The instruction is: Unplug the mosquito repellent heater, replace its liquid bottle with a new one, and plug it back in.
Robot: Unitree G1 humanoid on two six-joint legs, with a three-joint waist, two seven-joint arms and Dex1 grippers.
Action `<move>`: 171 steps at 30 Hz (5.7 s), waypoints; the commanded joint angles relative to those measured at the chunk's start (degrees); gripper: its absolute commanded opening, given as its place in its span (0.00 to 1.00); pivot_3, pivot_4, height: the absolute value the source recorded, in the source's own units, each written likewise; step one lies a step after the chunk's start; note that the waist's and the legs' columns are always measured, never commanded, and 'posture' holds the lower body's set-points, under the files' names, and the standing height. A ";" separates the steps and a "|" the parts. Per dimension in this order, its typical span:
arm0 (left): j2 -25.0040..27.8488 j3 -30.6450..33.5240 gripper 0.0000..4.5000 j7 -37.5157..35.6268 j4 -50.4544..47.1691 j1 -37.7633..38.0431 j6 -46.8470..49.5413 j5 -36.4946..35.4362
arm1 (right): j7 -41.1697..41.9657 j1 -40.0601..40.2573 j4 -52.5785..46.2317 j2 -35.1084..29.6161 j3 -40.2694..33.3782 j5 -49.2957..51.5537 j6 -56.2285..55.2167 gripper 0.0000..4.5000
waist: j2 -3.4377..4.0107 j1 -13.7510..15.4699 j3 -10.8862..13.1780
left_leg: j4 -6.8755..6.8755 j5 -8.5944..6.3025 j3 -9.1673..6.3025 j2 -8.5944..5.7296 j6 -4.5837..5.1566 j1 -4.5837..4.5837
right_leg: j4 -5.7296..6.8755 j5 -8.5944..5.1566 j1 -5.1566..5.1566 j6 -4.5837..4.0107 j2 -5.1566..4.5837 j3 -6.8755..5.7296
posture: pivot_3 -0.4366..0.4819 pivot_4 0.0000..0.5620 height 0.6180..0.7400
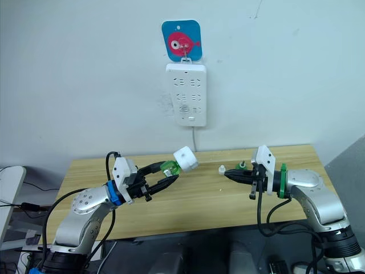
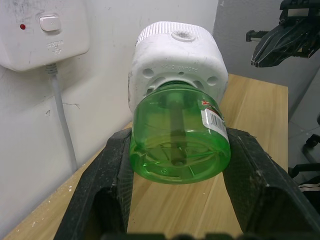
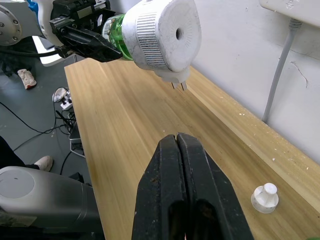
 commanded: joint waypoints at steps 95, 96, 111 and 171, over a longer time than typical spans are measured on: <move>-0.10 -6.16 0.49 -6.47 -4.29 -8.72 7.16 -5.17 | 9.19 -11.31 4.52 5.41 5.29 1.80 6.29 0.01 | -0.01 -0.73 -0.01 | -0.01 0.00 -0.04 0.02 -0.02 -0.02 | 0.00 0.00 -0.03 -0.01 -0.04 -0.02 | 0.55 0.29 1.00; -0.08 -6.22 0.49 -6.62 -4.05 -8.71 7.01 -5.08 | 8.50 -10.87 2.48 5.15 5.00 2.94 8.17 0.01 | -0.01 -0.73 -0.01 | -0.01 0.00 -0.04 0.02 -0.02 -0.02 | 0.01 0.00 -0.03 -0.01 -0.03 -0.02 | 0.55 0.29 1.00; 0.18 -7.54 0.49 -8.30 -2.53 -7.94 4.60 -3.65 | 8.22 -19.25 -2.31 1.04 3.82 10.82 19.76 0.01 | -0.01 -0.82 -0.01 | -0.02 0.00 -0.03 0.02 -0.02 -0.02 | -0.03 0.00 -0.02 -0.01 -0.03 -0.03 | 0.54 0.30 1.00; 1.84 -8.18 0.49 1.96 28.60 -21.52 -63.72 25.20 | -19.64 -25.73 24.50 8.06 -18.78 40.17 66.66 0.99 | 0.03 -1.02 -0.03 | -0.11 -0.03 0.06 0.05 0.03 -0.09 | -0.08 0.10 -0.13 -0.12 -0.12 -0.11 | 0.52 0.31 1.00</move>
